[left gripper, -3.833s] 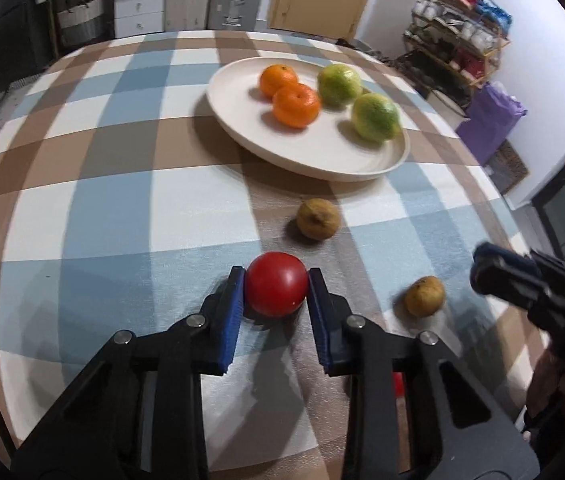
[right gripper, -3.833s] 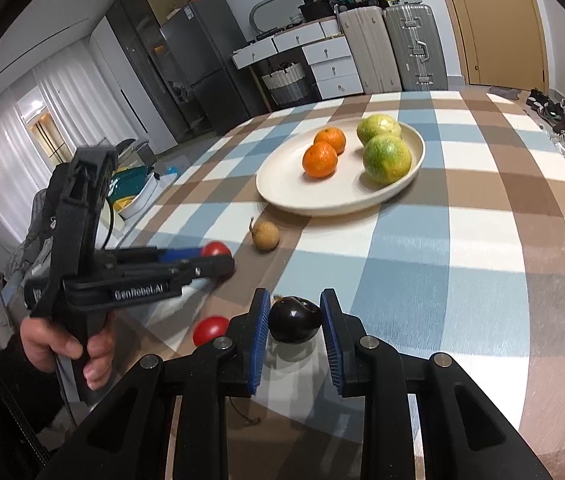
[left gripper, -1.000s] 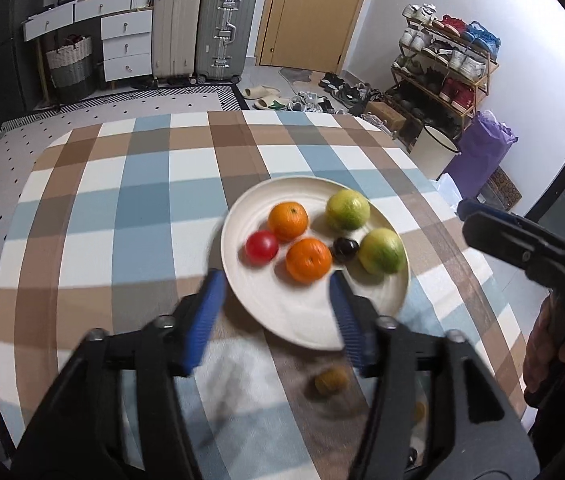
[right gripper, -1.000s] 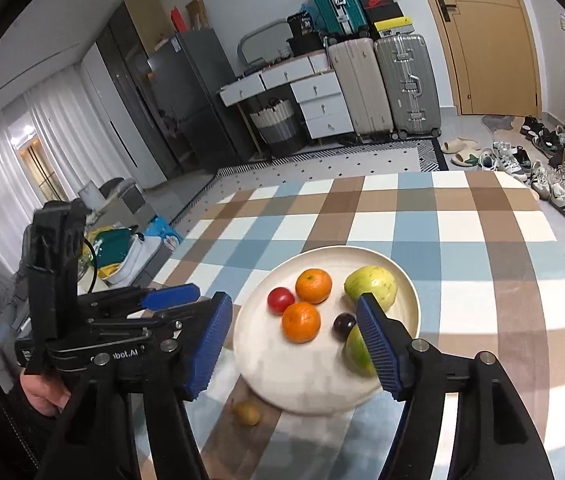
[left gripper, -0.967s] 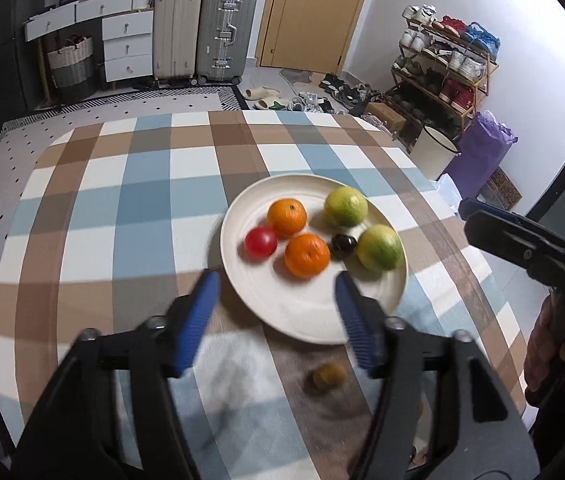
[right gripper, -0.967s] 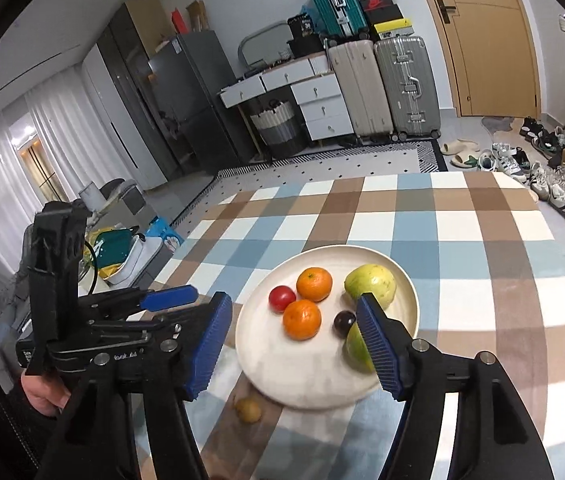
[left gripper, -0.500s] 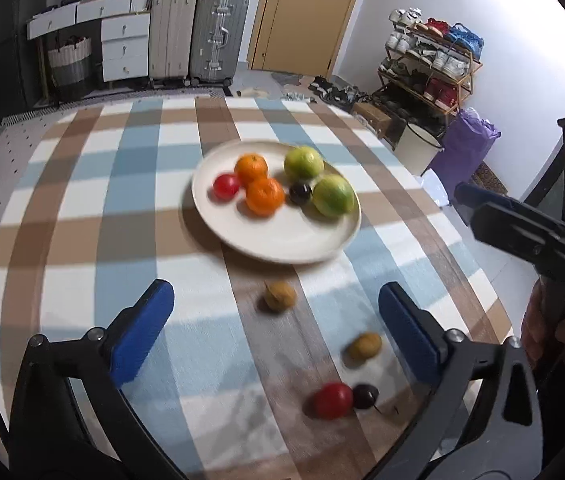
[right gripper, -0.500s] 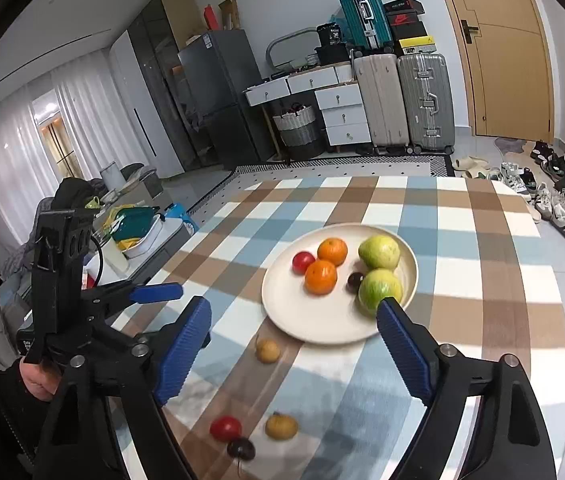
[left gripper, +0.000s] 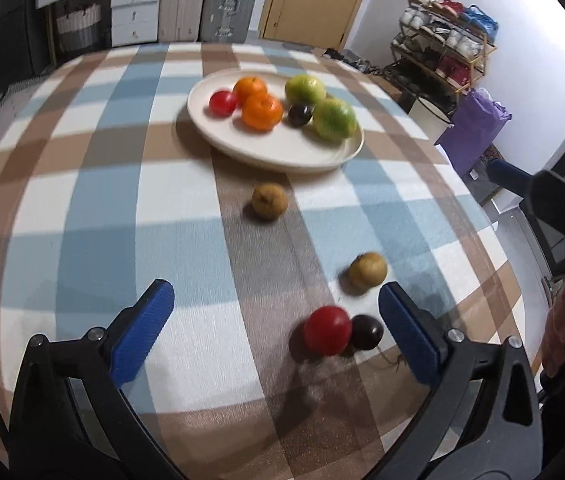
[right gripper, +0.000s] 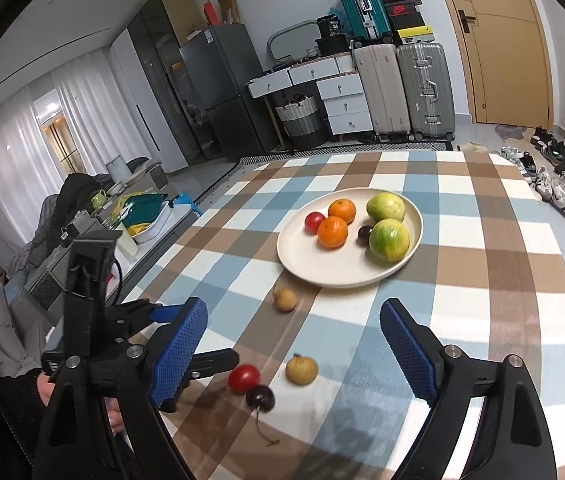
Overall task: Organize fruits
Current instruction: 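Withdraw both tools from the plate toward the remaining fruits, then grasp the second red tomato with the left tool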
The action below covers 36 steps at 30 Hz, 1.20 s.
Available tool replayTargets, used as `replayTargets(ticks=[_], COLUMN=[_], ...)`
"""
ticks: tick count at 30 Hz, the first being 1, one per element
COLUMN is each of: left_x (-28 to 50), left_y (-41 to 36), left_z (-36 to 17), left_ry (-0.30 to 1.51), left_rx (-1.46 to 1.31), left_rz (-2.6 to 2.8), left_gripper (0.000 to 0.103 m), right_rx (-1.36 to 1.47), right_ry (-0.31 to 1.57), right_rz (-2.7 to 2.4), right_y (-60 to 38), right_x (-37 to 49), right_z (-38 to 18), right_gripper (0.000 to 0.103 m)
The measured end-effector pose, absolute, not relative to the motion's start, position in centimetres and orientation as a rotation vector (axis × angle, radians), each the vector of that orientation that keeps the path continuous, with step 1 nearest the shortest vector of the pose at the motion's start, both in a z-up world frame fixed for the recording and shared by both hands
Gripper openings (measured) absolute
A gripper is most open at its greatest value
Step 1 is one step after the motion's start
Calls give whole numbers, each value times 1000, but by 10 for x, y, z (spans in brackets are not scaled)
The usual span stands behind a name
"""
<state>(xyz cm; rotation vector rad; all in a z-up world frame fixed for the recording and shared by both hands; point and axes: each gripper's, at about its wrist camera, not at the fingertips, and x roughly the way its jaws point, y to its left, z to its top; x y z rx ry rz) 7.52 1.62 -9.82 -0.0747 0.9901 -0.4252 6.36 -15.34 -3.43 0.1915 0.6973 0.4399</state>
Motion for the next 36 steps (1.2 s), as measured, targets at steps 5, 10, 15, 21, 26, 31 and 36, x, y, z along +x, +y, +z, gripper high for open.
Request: replayTargets(ticks=[5, 10, 15, 21, 26, 31, 36], left_x=[73, 72, 70, 66, 60, 54, 57], left_y=[17, 15, 14, 10, 3, -5, 1], left_z=[-115, -119, -120, -119, -114, -111, -113], left_ry=[1026, 1022, 1011, 1011, 995, 977, 994], left_rx=[-87, -71, -66, -80, -66, -43, -94], left_rz=[-411, -399, -404, -457, -507, -547, -563], left_gripper=[98, 94, 88, 66, 41, 23, 23], right_rx=[206, 220, 222, 227, 240, 252, 262], right_ry=[715, 719, 720, 728, 730, 731, 731], right_rz=[440, 443, 444, 445, 444, 440, 438], right_y=[-151, -151, -151, -149, -151, -154, -156], right_x=[56, 51, 53, 51, 53, 53, 52], right_z=[-43, -45, -47, -50, -52, -53, -54], right_gripper=[90, 90, 90, 90, 90, 90, 90])
